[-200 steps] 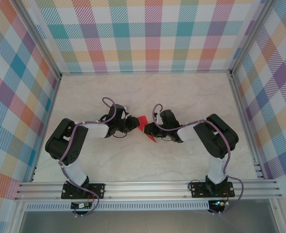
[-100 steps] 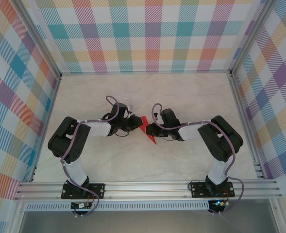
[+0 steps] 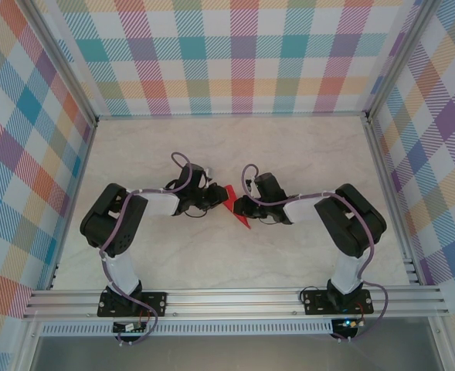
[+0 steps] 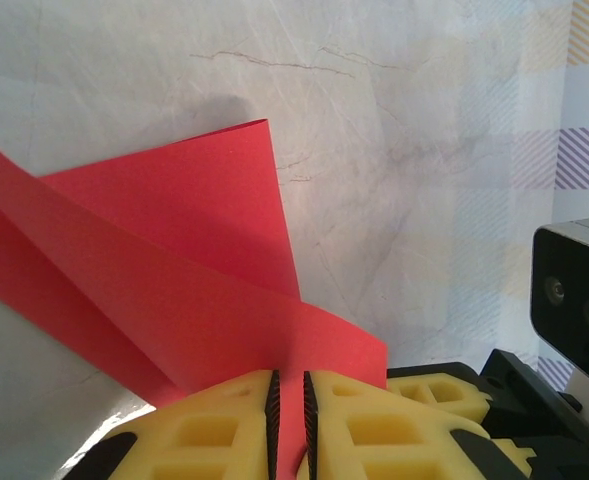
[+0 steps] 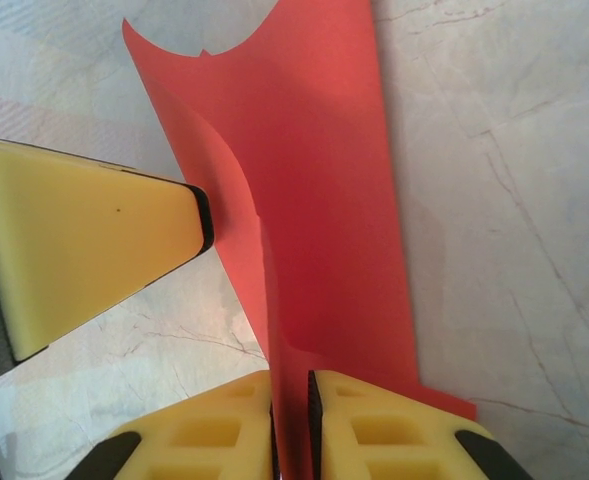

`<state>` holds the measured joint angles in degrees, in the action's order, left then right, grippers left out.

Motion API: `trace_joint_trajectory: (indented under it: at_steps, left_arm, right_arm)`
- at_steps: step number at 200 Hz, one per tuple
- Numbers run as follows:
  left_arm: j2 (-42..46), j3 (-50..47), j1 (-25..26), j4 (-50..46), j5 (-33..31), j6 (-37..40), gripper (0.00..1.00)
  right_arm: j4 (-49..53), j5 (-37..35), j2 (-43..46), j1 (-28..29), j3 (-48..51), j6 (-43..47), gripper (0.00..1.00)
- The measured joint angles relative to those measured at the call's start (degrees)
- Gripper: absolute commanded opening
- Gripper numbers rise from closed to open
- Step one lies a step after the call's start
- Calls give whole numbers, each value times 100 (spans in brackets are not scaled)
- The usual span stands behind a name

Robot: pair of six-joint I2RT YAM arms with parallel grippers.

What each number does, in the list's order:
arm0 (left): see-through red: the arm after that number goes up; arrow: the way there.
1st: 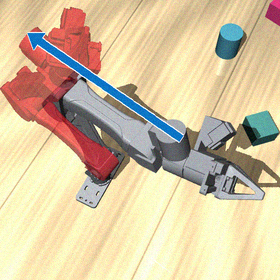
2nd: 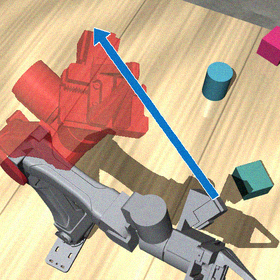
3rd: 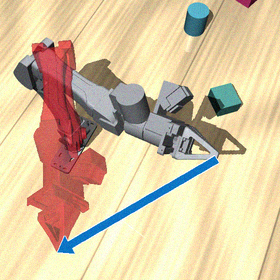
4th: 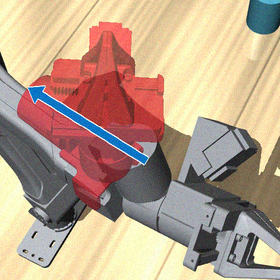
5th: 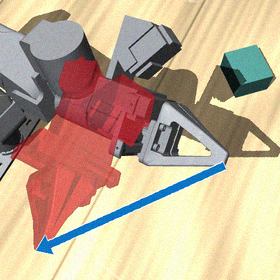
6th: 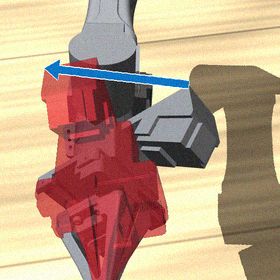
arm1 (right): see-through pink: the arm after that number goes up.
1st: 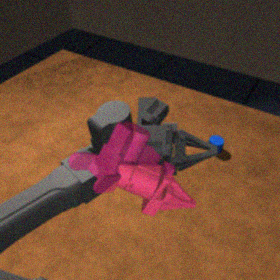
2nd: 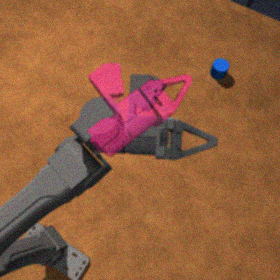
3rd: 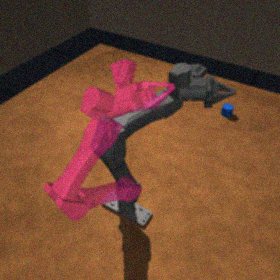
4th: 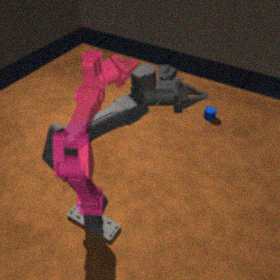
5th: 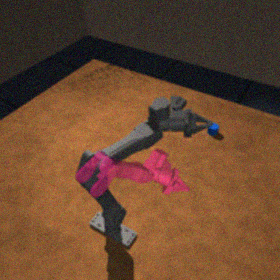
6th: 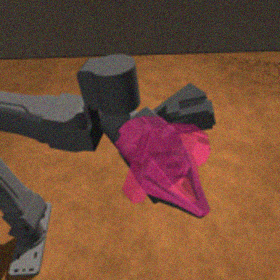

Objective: Fold a paper plane with a square sheet of paper (pick it up from the middle)
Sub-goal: Fold the wing for the fifth time at the center of the table.

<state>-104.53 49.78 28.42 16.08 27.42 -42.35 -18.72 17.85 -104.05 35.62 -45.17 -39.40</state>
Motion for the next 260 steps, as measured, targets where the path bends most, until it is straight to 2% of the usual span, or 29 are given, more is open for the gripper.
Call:
trace_joint_trajectory:
  at_steps: [142, 260]
  left_arm:
    - [-63, 59, 0, -68, 22, 26, 17]
    - [-212, 63, 0, -157, -195, 118, 14]
  right_arm:
    - [-391, 778, -350, -225, -44, -367, 14]
    - [-111, 844, -446, -232, -264, -369, 14]
